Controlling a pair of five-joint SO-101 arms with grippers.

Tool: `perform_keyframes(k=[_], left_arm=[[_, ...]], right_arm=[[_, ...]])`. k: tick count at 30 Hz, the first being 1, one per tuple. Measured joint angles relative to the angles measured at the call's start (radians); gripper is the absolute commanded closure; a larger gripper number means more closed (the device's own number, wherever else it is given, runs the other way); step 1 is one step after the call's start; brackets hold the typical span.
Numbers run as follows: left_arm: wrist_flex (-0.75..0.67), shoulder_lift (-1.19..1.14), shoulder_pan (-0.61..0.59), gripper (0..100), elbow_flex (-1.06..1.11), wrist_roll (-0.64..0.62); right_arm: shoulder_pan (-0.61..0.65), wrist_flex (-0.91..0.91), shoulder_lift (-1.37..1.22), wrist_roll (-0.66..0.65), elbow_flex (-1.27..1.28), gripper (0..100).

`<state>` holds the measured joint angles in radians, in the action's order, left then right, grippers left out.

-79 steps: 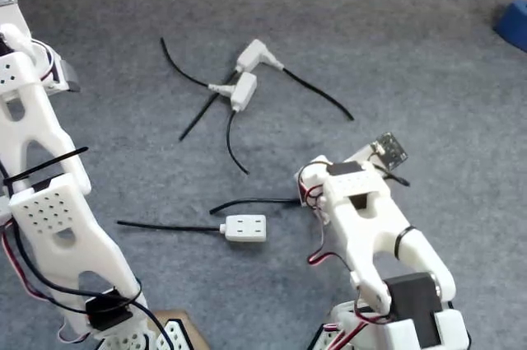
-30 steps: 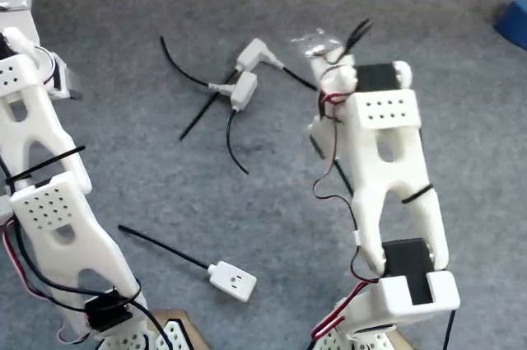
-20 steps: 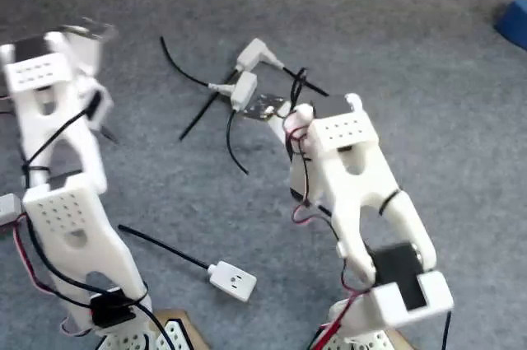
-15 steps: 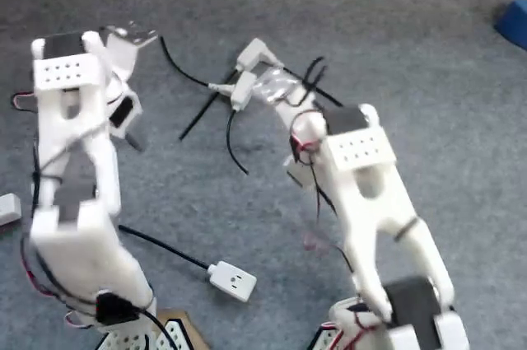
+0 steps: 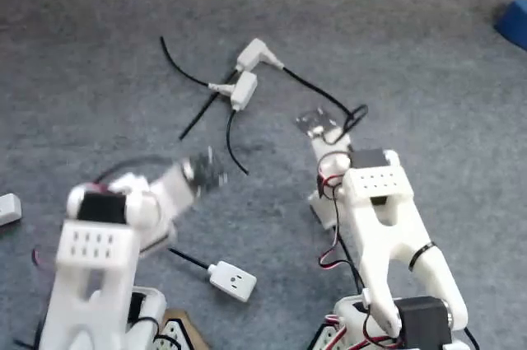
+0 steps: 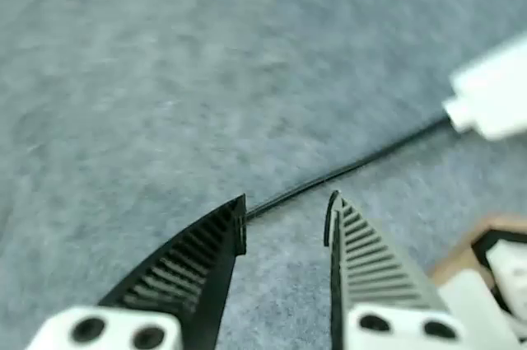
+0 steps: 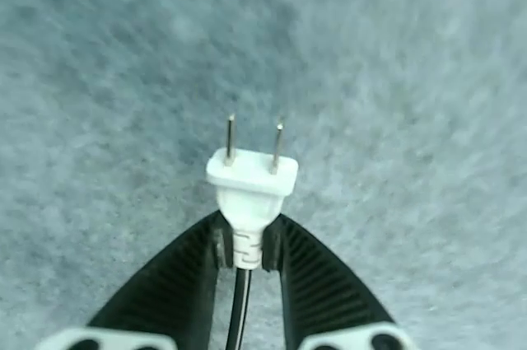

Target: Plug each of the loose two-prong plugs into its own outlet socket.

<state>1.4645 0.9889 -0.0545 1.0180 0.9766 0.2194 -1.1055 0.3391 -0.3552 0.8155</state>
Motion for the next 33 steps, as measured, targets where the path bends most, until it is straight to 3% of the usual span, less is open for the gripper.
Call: perform_keyframes(k=[5, 9, 16, 29, 33], left_arm=[[0.0, 0.204, -0.046, 67, 0.209, 0.149], [-0.023, 0.287, -0.021, 66, 0.295, 0.18], [-0.035, 0.295, 0.19, 66, 0.301, 0.054], [-0.041, 0.296, 0.624, 66, 0.301, 0.043], [-0.097, 0.29, 0.675, 66, 0.316, 0.032]], right_arm=[[-0.114, 0.072, 0.002, 0.009, 0.068, 99.1], [-0.199, 0.112, 0.002, 0.011, 0.08, 99.1], [-0.192, 0.126, 0.002, 0.035, 0.081, 99.1], [-0.166, 0.126, 0.002, 0.051, 0.083, 99.1], [-0.25, 0.13, 0.002, 0.118, 0.083, 99.1]])
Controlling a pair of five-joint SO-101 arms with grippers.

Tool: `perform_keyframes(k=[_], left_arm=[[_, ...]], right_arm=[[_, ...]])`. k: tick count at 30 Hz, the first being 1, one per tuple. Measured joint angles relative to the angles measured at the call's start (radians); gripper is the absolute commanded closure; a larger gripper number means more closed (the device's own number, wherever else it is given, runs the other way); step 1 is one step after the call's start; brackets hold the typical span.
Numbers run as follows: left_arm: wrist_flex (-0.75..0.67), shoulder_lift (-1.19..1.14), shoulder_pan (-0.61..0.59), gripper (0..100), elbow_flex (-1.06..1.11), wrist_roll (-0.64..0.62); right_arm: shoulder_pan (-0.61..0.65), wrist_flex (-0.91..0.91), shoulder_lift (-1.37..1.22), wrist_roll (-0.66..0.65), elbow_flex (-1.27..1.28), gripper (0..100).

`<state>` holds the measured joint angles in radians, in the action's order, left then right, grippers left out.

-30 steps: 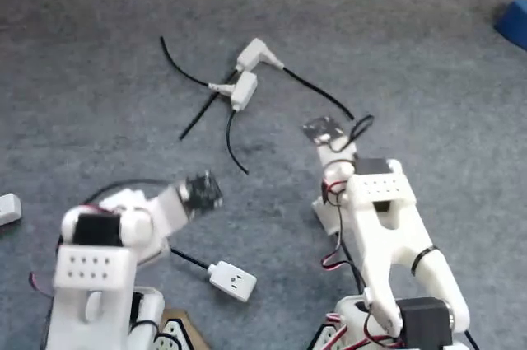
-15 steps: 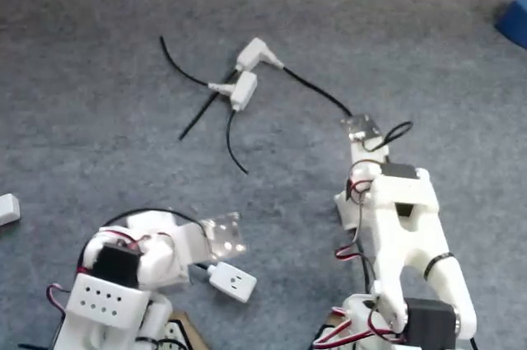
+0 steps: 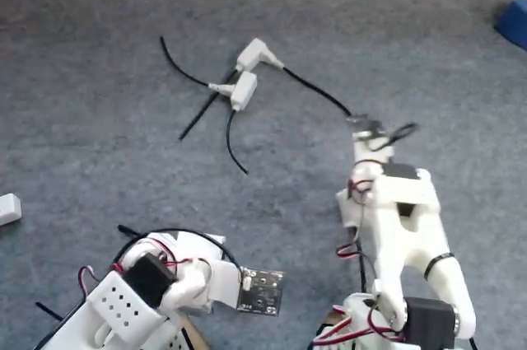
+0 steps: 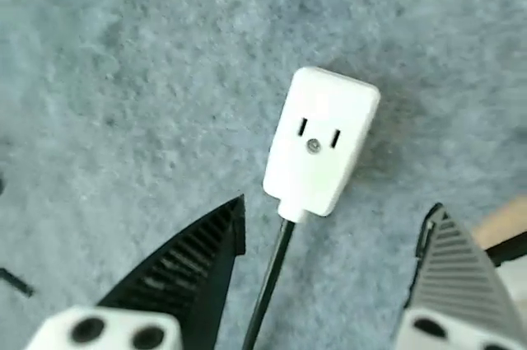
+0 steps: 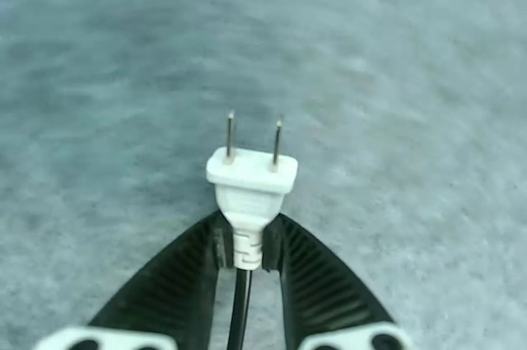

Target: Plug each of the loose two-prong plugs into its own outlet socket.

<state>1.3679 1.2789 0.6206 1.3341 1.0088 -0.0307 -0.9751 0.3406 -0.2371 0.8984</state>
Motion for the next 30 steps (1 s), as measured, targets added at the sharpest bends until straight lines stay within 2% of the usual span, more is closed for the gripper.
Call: perform_keyframes(k=[5, 8, 14, 19, 30], left_arm=[[-0.071, -0.005, -0.003, 66, 0.003, -0.017], [-0.114, -0.005, -0.023, 65, 0.003, -0.017], [-0.196, -0.006, -0.034, 63, 0.051, -0.018], [-0.255, -0.006, -0.037, 63, 0.101, -0.02], [-0.307, -0.006, -0.117, 63, 0.104, -0.021]], right_arm=[[-0.204, 0.083, 0.0, 0.043, 0.0, 99.1], [-0.245, 0.089, 0.0, 0.049, 0.0, 99.1], [-0.232, -0.005, 0.0, 0.052, -0.11, 99.1], [-0.141, -0.094, 0.0, 0.052, -0.193, 99.1], [-0.051, -0.095, 0.0, 0.064, -0.16, 99.1]])
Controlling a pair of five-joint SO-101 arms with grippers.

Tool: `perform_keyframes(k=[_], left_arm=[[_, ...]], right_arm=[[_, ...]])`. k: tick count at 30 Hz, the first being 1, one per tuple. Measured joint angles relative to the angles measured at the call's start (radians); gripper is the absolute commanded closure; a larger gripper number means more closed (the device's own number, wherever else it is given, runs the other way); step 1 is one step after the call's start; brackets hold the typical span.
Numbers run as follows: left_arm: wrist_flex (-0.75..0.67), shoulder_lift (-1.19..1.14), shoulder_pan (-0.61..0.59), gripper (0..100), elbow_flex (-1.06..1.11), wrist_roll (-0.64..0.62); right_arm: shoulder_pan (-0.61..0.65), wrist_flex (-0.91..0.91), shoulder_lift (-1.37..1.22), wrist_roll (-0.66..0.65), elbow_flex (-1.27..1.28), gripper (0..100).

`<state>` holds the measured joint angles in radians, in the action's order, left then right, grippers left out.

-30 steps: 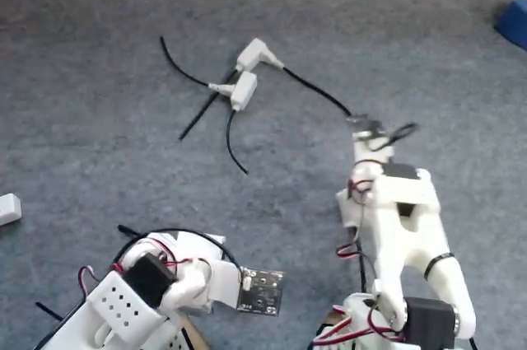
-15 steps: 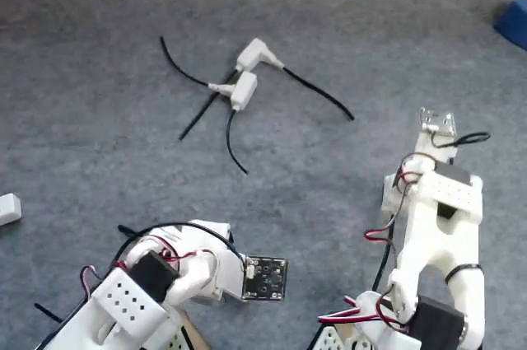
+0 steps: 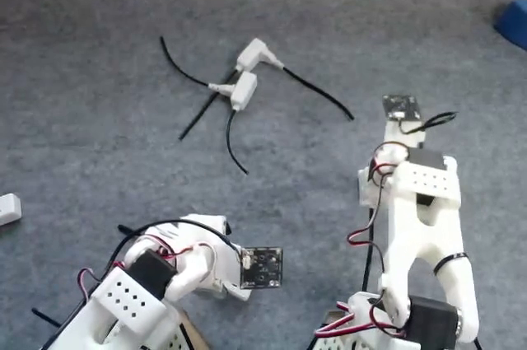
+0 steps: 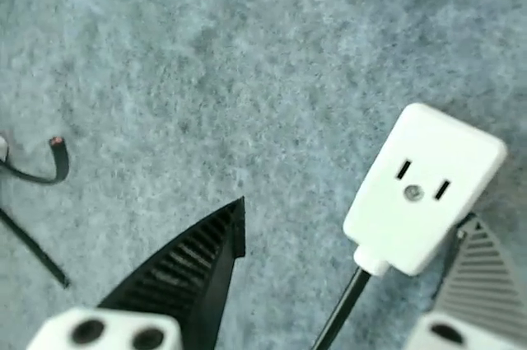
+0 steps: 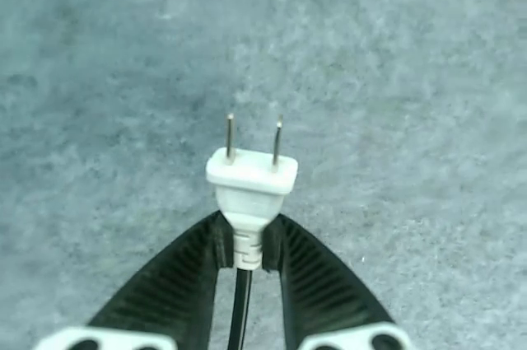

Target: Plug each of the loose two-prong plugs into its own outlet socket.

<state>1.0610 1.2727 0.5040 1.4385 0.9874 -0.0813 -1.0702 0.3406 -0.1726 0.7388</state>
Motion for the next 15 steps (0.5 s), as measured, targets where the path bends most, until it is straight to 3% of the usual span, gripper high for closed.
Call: perform_keyframes(k=[8, 15], left_arm=[[-0.147, 0.0, -0.138, 63, 0.0, -0.002], [-0.224, -0.002, -0.164, 63, -0.003, -0.051]], right_arm=[[0.002, 0.0, 0.0, 0.0, 0.006, 99.1], [0.002, 0.0, 0.0, 0.0, 0.008, 99.1]])
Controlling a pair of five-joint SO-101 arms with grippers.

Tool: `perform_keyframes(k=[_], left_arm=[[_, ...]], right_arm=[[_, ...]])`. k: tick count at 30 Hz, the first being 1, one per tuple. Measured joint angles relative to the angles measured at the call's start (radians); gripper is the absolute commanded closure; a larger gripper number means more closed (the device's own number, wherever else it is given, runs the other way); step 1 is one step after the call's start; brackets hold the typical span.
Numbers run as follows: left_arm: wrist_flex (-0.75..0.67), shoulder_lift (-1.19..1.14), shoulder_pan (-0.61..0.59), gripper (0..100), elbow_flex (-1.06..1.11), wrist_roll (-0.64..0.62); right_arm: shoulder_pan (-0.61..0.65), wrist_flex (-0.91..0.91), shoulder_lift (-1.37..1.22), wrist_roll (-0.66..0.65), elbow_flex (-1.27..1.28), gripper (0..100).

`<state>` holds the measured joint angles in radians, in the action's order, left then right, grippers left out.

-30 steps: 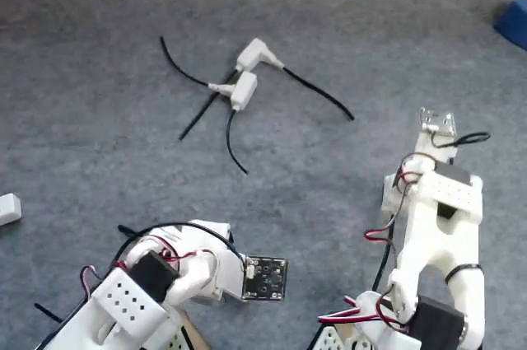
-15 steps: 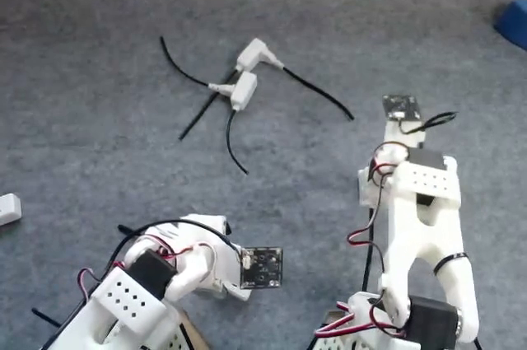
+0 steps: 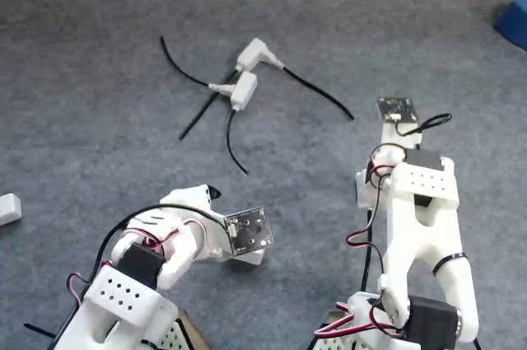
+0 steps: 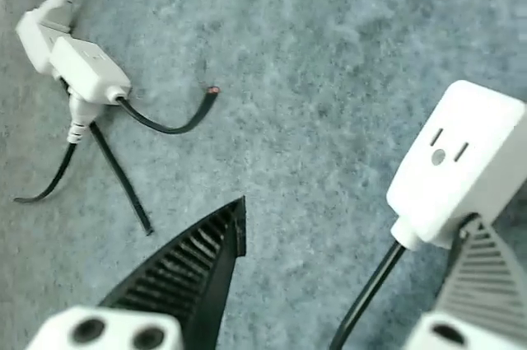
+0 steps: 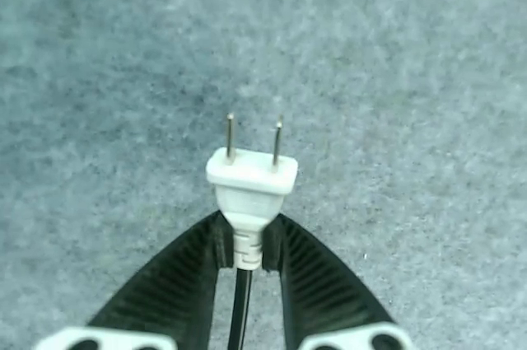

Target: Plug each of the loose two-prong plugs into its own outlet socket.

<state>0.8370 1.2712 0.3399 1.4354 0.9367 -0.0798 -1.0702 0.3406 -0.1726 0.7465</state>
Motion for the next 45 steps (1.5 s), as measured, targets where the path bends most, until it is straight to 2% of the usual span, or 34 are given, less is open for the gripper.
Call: perform_keyframes(k=[5, 15, 19, 23, 27, 29, 32, 40, 45], left_arm=[[0.0, -0.133, 0.0, 63, -0.114, -0.04], [-0.028, -0.793, -0.049, 63, -0.505, -0.081], [0.072, -0.778, -0.009, 63, -0.482, -0.084], [0.155, -0.6, 0.071, 63, -0.367, -0.081], [0.313, -0.397, 0.121, 63, -0.344, -0.08], [0.338, -0.368, 0.123, 63, -0.344, -0.08], [0.316, -0.408, 0.118, 63, -0.341, -0.08], [0.081, -0.74, 0.101, 63, -0.344, -0.081], [0.055, -0.865, 0.081, 63, -0.436, -0.081]], right_arm=[[0.02, 0.0, 0.0, 0.0, 0.003, 99.1], [0.043, 0.0, 0.0, -0.006, 0.035, 99.1], [0.044, 0.0, 0.0, -0.02, 0.035, 99.1], [0.044, 0.0, 0.0, -0.021, 0.035, 99.1], [0.044, 0.0, 0.0, -0.021, 0.035, 99.1], [0.044, 0.0, 0.0, -0.021, 0.035, 99.1], [0.043, 0.0, 0.0, -0.021, 0.035, 99.1], [0.049, 0.0, 0.0, -0.021, 0.035, 99.1], [0.049, 0.0, 0.0, -0.021, 0.035, 99.1]])
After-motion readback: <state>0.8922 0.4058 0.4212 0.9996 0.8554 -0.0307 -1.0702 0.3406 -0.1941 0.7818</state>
